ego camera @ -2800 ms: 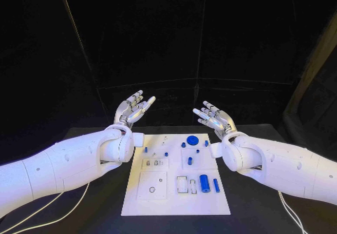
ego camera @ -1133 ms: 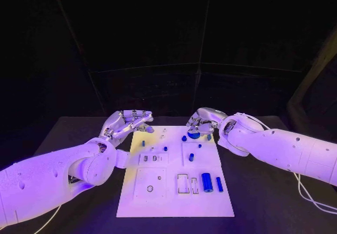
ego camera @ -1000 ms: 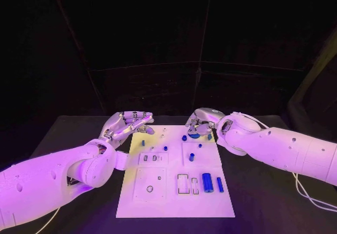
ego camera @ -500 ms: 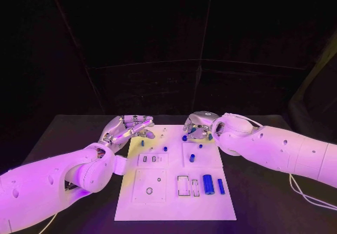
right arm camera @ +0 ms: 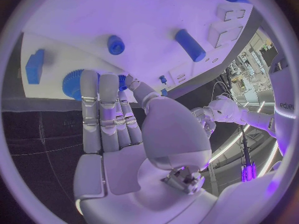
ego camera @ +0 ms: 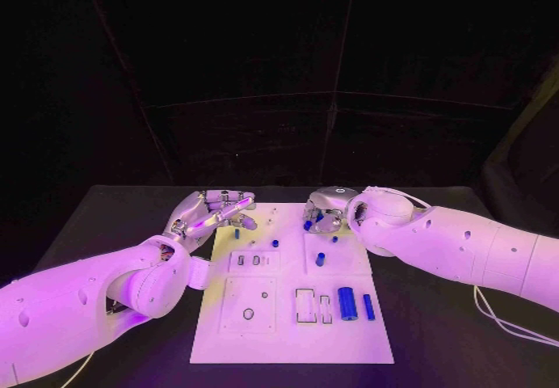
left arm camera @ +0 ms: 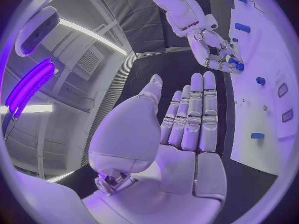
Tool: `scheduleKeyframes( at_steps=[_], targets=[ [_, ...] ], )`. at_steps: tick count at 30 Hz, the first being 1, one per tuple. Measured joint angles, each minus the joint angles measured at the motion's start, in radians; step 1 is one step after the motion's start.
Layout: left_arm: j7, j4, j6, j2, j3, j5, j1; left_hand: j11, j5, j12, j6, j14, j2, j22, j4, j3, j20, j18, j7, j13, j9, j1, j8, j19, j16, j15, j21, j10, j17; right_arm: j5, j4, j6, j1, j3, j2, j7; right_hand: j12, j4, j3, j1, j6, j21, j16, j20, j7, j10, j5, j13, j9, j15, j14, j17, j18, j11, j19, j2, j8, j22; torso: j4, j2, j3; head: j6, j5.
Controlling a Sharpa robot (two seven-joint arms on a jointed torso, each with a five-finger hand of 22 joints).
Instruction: Assemble the parts on the task board
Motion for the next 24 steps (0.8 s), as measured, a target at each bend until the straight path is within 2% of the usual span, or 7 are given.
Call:
scheduleKeyframes(
  at_steps=[7, 14, 15, 16, 22, 23, 24],
  targets=[
    [-0.005, -0.002, 0.002, -0.001, 0.000, 0.000, 0.001, 0.000, 0.000, 0.000, 0.000, 0.000, 0.003, 0.000, 0.000, 0.000, 0.000, 0.000, 0.000, 0.000, 0.000, -0.003, 0.000, 0.000, -0.004, 0.000, 0.000, 0.000, 0.001, -0.003, -0.002, 0.009, 0.000, 0.000, 0.004, 0.002, 0.000, 0.009, 0.025, 0.007, 0.014, 0.056, 0.069, -0.001, 0.000, 0.008, -0.001, 0.000, 0.000, 0.000, 0.000, 0.066, 0.000, -0.003, 0.015, 0.007, 0.000, 0.069, 0.0013, 0.008, 0.0007, 0.000, -0.002],
    [-0.010, -0.006, 0.006, -0.001, 0.000, 0.000, 0.001, 0.000, 0.000, 0.000, 0.000, 0.000, 0.003, 0.000, 0.000, 0.000, 0.000, 0.000, 0.000, 0.000, 0.000, -0.003, 0.000, 0.000, -0.004, 0.000, 0.000, 0.000, 0.001, -0.005, -0.004, 0.005, 0.003, 0.002, 0.007, 0.005, 0.002, 0.022, 0.078, 0.021, 0.050, 0.147, 0.171, -0.004, -0.004, 0.042, -0.038, 0.000, 0.003, 0.000, 0.000, 0.165, 0.000, -0.009, 0.058, 0.021, 0.006, 0.190, 0.0013, 0.012, 0.0013, 0.000, -0.003],
    [-0.010, -0.007, 0.007, 0.000, 0.000, 0.000, 0.001, 0.000, 0.000, 0.000, 0.000, 0.000, 0.003, 0.000, -0.002, 0.002, 0.000, 0.000, 0.000, 0.000, 0.000, -0.003, 0.000, 0.000, -0.004, 0.000, 0.000, 0.000, 0.002, -0.005, -0.004, 0.004, 0.003, 0.002, 0.007, 0.005, 0.004, 0.024, 0.086, 0.021, 0.054, 0.158, 0.183, -0.003, -0.008, 0.047, -0.041, 0.000, 0.003, 0.000, 0.000, 0.177, -0.002, -0.010, 0.061, 0.021, 0.006, 0.205, 0.0013, 0.013, 0.0012, 0.000, -0.003],
    [-0.011, -0.008, 0.008, 0.000, 0.000, 0.000, 0.001, 0.000, 0.000, 0.000, 0.000, 0.000, 0.003, 0.000, -0.003, 0.003, 0.000, 0.000, 0.000, -0.001, 0.000, -0.003, 0.000, 0.000, -0.004, 0.000, 0.000, 0.000, 0.002, -0.006, -0.005, 0.003, 0.003, 0.002, 0.008, 0.005, 0.004, 0.024, 0.093, 0.021, 0.060, 0.168, 0.195, -0.004, -0.007, 0.054, -0.046, 0.000, 0.004, 0.000, 0.000, 0.188, -0.016, -0.012, 0.068, 0.022, 0.006, 0.218, 0.0013, 0.013, 0.0012, 0.000, -0.004],
    [-0.015, -0.010, 0.012, 0.000, 0.000, 0.000, 0.001, 0.004, 0.000, 0.000, -0.004, 0.000, 0.003, 0.000, -0.003, 0.003, 0.000, 0.000, 0.004, -0.001, -0.001, -0.003, 0.000, 0.000, -0.004, 0.000, 0.000, -0.004, 0.003, -0.006, -0.006, -0.018, 0.003, 0.001, 0.008, 0.005, 0.014, 0.026, 0.139, 0.034, 0.097, 0.234, 0.254, -0.009, -0.011, 0.096, -0.065, 0.003, 0.004, -0.008, 0.007, 0.244, -0.018, -0.020, 0.098, 0.028, 0.018, 0.310, 0.0020, 0.016, 0.0009, 0.000, -0.004],
    [-0.016, -0.010, 0.013, 0.000, 0.000, 0.000, 0.001, 0.004, 0.000, 0.000, -0.004, 0.000, 0.003, 0.000, -0.003, 0.003, 0.000, 0.000, 0.004, -0.001, -0.001, -0.003, 0.000, 0.000, -0.004, 0.000, 0.000, -0.004, 0.003, -0.006, -0.004, -0.029, 0.002, 0.001, 0.008, 0.005, 0.017, 0.025, 0.145, 0.035, 0.103, 0.243, 0.261, -0.009, -0.012, 0.101, -0.067, 0.003, 0.004, -0.010, 0.004, 0.250, -0.032, -0.022, 0.098, 0.029, 0.020, 0.323, 0.0020, 0.016, 0.0009, 0.000, -0.004],
    [-0.017, -0.010, 0.014, 0.000, 0.000, 0.000, 0.001, 0.004, 0.000, 0.000, -0.004, 0.000, 0.003, 0.000, -0.003, 0.003, 0.000, 0.000, 0.004, -0.001, -0.001, -0.003, 0.000, 0.000, -0.004, 0.000, 0.000, -0.004, 0.003, -0.006, -0.001, -0.038, 0.001, 0.000, 0.007, 0.006, 0.017, 0.025, 0.151, 0.035, 0.107, 0.251, 0.268, -0.010, -0.012, 0.106, -0.068, 0.004, 0.004, -0.011, 0.003, 0.255, -0.032, -0.023, 0.099, 0.029, 0.021, 0.333, 0.0020, 0.016, 0.0009, -0.001, -0.004]
  ],
)
